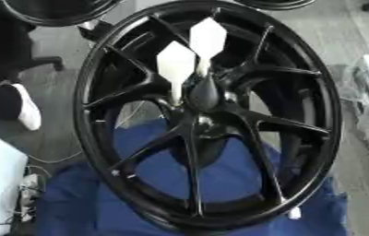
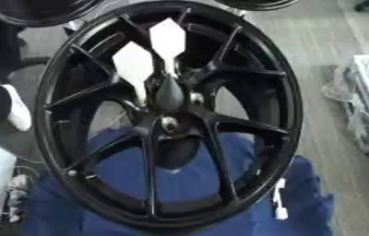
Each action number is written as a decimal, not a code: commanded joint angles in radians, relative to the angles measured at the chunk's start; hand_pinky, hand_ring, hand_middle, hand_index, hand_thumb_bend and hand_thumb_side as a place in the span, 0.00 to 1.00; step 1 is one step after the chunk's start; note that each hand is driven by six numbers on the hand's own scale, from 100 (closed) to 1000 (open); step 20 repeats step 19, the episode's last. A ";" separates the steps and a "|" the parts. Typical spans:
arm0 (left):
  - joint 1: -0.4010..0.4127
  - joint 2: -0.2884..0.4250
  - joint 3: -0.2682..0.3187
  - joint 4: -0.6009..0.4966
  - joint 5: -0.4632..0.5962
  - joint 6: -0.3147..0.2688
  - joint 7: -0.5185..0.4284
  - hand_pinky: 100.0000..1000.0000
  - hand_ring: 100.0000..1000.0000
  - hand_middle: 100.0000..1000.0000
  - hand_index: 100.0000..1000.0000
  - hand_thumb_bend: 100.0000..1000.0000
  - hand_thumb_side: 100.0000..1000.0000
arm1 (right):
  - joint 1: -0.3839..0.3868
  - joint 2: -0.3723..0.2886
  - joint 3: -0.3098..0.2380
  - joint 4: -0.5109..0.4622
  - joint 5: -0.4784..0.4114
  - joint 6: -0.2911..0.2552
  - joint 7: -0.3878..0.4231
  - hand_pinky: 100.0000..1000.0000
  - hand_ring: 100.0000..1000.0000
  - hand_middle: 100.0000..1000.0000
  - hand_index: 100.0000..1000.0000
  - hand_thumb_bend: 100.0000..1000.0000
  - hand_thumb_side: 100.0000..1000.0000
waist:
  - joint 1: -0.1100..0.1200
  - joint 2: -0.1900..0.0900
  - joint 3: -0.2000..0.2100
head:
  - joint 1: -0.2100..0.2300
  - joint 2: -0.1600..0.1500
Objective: Pull the pin out of the wheel hub.
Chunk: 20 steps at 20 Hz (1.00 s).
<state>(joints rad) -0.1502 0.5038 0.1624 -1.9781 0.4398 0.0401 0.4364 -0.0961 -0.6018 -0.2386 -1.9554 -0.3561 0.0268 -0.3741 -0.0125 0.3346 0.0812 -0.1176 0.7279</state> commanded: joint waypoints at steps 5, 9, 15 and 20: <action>-0.013 0.007 0.001 -0.009 0.005 0.000 -0.007 0.71 0.90 0.77 0.73 0.62 0.39 | 0.000 -0.019 -0.008 0.011 -0.012 -0.024 0.021 0.76 0.55 0.54 0.82 0.00 0.65 | -0.005 -0.038 0.001 | -0.082 0.018; -0.013 0.000 -0.001 -0.005 0.008 0.000 -0.010 0.71 0.90 0.78 0.73 0.62 0.40 | 0.006 -0.018 -0.010 0.007 -0.004 -0.028 0.029 0.77 0.56 0.55 0.83 0.00 0.64 | -0.004 -0.051 0.002 | -0.096 0.018; -0.013 -0.020 0.001 0.000 -0.001 -0.003 -0.014 0.71 0.90 0.84 0.76 0.62 0.41 | 0.009 -0.016 -0.010 0.004 0.002 -0.034 0.045 0.78 0.60 0.58 0.84 0.00 0.63 | 0.003 -0.077 0.010 | -0.112 0.014; -0.007 -0.035 -0.001 0.006 -0.005 -0.002 -0.021 0.72 0.90 0.84 0.77 0.62 0.42 | 0.012 -0.016 -0.011 0.009 0.004 -0.036 0.062 0.78 0.60 0.58 0.83 0.00 0.62 | 0.011 -0.103 0.010 | -0.119 0.028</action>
